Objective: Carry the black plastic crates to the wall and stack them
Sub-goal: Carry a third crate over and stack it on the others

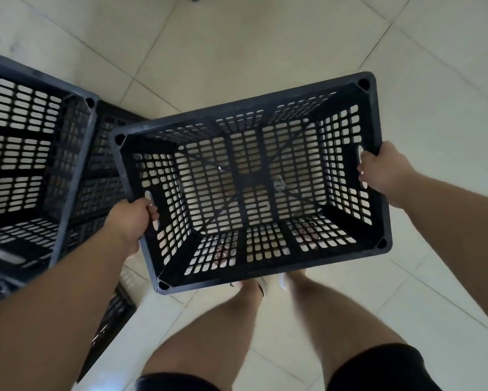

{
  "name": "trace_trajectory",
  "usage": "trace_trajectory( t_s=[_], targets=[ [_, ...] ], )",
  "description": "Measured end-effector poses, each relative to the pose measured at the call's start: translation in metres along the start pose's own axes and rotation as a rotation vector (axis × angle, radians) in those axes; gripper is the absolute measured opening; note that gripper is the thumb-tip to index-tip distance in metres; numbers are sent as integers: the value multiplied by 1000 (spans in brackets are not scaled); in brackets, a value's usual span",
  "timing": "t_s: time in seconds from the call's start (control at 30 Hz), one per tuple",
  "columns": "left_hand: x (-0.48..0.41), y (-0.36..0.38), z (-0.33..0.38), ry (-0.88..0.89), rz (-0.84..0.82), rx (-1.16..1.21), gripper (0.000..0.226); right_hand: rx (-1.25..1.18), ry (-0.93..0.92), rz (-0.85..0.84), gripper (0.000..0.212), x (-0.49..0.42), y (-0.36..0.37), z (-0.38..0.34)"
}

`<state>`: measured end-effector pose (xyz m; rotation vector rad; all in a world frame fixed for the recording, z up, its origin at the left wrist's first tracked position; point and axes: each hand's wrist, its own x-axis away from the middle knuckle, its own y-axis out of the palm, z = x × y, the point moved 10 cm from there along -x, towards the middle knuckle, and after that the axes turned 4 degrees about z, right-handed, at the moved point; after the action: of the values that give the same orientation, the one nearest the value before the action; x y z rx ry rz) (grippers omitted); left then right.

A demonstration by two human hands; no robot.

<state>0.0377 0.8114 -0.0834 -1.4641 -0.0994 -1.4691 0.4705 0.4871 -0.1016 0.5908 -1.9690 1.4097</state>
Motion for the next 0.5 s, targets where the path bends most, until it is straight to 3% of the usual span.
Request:
trace_trajectory(
  t_s=[0.17, 0.33, 0.5],
  targets=[
    [49, -38, 23, 43, -11, -103, 36, -22, 9, -8, 42, 55, -51, 13],
    [142, -63, 69, 179, -46, -154, 18, -63, 34, 35, 34, 134, -128, 37],
    [248, -83, 109, 331, -134, -225, 22, -106, 80, 143, 34, 235, -218, 76]
  ],
)
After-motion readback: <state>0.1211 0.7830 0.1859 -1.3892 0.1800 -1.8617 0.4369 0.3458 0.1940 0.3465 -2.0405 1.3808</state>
